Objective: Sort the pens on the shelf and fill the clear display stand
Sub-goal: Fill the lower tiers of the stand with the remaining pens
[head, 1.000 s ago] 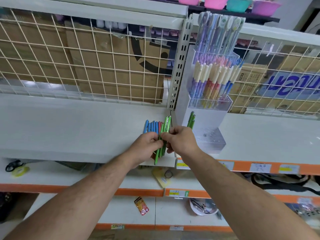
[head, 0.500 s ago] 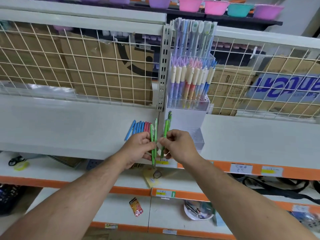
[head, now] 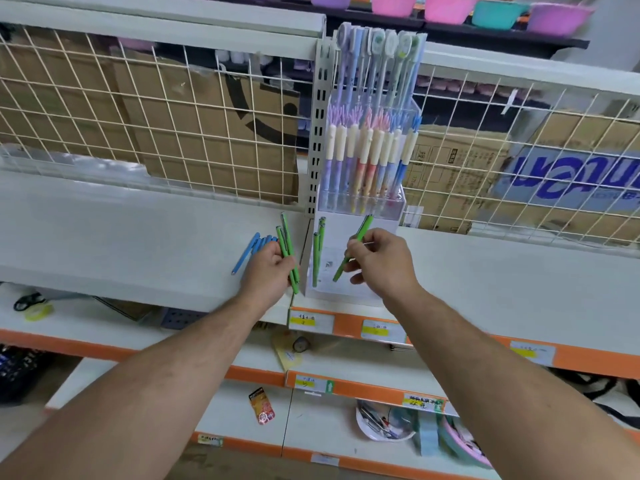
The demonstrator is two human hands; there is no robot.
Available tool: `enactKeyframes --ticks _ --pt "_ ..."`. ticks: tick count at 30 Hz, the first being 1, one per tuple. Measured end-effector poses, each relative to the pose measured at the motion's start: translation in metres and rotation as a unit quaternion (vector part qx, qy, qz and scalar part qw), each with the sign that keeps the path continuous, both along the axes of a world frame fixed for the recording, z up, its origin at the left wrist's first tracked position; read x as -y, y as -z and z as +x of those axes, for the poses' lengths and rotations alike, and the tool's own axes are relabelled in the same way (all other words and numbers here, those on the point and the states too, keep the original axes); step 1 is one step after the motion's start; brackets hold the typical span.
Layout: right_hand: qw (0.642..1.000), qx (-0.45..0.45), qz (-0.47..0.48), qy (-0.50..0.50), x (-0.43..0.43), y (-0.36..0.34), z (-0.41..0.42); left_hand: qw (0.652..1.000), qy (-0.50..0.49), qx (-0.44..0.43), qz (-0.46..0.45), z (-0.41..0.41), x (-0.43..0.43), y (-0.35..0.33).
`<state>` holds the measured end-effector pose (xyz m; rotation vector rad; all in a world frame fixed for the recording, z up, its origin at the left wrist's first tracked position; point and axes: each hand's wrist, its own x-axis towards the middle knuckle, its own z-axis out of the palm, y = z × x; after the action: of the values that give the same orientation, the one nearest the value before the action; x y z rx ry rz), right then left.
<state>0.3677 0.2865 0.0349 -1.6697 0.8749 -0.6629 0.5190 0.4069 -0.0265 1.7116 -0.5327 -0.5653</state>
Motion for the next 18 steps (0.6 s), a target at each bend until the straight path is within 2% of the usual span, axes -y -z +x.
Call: enactKeyframes --ticks 9,18 --pt "0.999 -0.007 -0.051 0.01 0.018 -0.003 0.025 0.997 0.035 0.049 0.048 0.005 -0.002 0.021" --pt "0.993 -0.07 -0.09 -0.027 0.018 0.002 0.045 0.998 0.046 0.001 0.038 0.011 -0.002 0.022"
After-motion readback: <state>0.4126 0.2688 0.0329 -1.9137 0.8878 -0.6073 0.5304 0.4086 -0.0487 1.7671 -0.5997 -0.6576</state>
